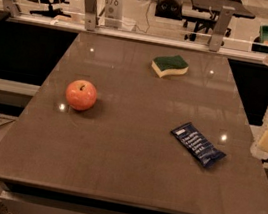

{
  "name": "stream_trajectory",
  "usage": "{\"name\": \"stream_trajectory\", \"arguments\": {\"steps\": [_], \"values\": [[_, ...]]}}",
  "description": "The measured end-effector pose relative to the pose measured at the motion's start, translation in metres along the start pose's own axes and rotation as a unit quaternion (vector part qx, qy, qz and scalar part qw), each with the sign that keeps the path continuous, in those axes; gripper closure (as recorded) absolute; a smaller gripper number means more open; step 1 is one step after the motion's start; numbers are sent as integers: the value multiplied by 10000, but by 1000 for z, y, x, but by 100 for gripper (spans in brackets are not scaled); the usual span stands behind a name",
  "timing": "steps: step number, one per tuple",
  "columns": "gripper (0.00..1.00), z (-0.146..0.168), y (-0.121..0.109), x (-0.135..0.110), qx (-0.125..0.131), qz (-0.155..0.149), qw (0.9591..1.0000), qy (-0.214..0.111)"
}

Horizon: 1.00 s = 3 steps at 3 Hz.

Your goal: Move rxbar blueberry near sponge

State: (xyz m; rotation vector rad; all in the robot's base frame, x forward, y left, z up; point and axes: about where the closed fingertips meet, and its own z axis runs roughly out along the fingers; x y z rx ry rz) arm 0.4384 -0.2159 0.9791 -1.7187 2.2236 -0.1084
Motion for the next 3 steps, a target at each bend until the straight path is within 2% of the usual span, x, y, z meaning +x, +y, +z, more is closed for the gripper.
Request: {"name": "stream_trajectory", "arguments": {"steps": [1,2,3], "values": [[0,0,0,0,1,0,10000,0],[0,6,5,-7,-29,54,9999,-143],[0,29,8,-12,-86,258,9990,-363]]}}
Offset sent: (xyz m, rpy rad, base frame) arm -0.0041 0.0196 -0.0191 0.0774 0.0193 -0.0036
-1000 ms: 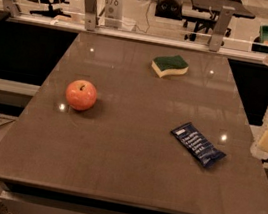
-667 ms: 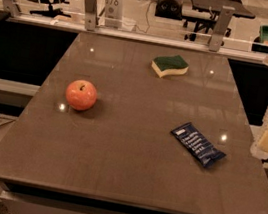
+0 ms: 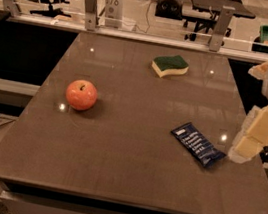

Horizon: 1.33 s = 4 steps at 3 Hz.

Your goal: Move rxbar blueberry near sponge

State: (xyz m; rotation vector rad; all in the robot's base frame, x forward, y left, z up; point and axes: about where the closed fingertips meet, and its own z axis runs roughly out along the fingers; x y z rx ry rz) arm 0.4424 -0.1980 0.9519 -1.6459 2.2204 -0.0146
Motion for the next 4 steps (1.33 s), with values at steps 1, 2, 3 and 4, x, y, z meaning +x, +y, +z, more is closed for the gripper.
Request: {"name": "stream_trajectory", "arguments": {"steps": [1,2,3,4], "values": [[0,29,-1,-2,7,193,9996,-223],[0,56,-3,-2,-32,400,9986,-332],[0,83,-3,2,-185,633,9975,-254],[0,104,-1,7,-362,861,9956,-104]]}}
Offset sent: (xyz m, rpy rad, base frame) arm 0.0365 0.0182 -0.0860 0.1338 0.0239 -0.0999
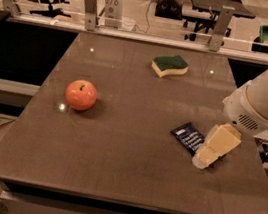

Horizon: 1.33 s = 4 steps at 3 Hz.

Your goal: Move rxbar blueberry near sponge

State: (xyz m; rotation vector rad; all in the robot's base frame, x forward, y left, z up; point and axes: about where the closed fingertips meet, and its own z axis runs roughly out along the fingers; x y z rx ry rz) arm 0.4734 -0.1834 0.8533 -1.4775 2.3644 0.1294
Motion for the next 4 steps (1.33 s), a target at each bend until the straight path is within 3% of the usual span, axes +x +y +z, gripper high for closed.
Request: {"name": "stream_trajectory", "arguments": {"steps": [2,3,4], "values": [[0,27,6,6,-111,188,9997,122],[15,33,8,6,-154,191,9995,182],[39,36,11,4,-202,155,9995,207]]}}
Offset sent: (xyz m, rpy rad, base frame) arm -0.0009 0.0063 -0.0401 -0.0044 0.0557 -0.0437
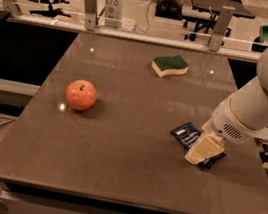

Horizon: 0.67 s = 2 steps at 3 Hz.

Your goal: Move rxbar blueberry near sponge

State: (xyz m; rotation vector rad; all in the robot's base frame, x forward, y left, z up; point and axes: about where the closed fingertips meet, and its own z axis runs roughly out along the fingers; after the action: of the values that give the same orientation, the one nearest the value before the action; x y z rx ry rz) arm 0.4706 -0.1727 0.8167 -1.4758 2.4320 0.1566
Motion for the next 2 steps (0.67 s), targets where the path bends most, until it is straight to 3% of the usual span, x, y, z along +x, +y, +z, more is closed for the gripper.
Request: {"name": "stream_trajectory", "arguments": {"steps": [1,2], "values": [[71,2,1,0,-54,-16,10000,-3],[93,0,1,-1,-54,-16,10000,-3]]}}
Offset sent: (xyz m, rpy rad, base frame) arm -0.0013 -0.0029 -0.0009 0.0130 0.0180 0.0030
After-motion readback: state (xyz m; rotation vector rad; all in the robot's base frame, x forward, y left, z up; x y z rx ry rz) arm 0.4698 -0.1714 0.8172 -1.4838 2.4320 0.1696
